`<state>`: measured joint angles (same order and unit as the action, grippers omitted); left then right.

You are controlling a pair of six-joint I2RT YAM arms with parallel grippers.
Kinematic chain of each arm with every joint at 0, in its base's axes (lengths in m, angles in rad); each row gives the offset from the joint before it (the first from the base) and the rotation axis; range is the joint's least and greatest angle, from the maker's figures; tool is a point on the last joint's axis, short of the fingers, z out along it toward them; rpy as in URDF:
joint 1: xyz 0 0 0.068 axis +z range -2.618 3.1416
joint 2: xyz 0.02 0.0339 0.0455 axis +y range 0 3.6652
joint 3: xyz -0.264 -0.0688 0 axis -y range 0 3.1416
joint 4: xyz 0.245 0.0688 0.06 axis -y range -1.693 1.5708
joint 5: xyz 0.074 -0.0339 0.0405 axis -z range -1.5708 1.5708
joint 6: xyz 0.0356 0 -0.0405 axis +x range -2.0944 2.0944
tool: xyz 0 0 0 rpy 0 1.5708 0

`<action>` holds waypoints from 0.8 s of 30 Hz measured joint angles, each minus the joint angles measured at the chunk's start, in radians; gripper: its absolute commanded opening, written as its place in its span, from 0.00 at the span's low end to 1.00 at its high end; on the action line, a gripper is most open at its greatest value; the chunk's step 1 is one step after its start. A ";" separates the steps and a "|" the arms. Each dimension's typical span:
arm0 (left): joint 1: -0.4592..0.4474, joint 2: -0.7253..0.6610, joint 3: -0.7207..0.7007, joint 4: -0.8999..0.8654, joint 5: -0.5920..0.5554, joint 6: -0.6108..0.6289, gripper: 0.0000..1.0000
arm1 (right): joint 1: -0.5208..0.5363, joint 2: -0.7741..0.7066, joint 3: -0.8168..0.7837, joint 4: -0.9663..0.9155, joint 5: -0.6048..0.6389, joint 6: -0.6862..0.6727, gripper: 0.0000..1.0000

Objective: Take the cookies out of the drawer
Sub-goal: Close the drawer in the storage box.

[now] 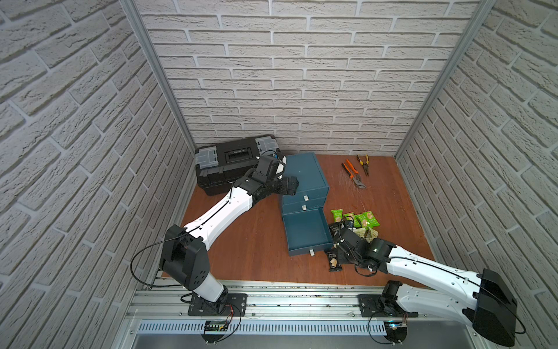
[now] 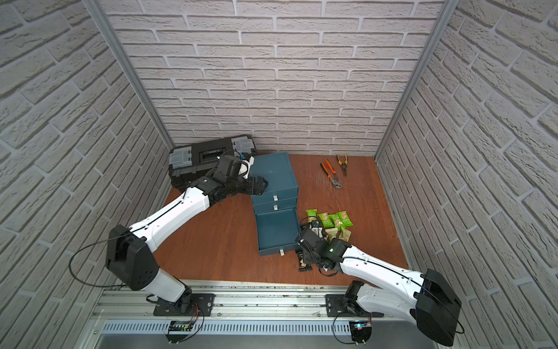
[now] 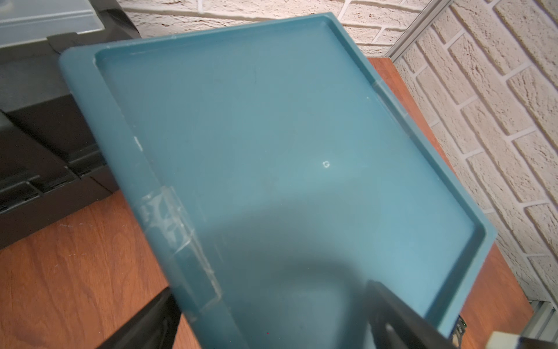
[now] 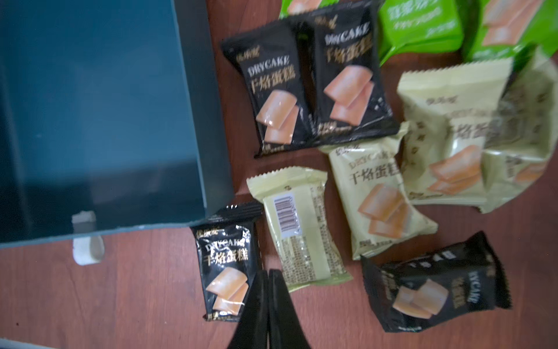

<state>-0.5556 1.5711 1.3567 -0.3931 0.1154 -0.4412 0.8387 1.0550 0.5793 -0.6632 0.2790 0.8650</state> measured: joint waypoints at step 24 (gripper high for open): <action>0.000 0.015 0.012 0.005 0.005 -0.004 0.99 | 0.011 0.288 0.037 0.534 -0.032 -0.011 0.02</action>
<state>-0.5552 1.5860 1.3685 -0.3882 0.1207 -0.4450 0.8497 1.3434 0.6167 -0.1287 0.2466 0.8543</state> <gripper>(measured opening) 0.986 0.075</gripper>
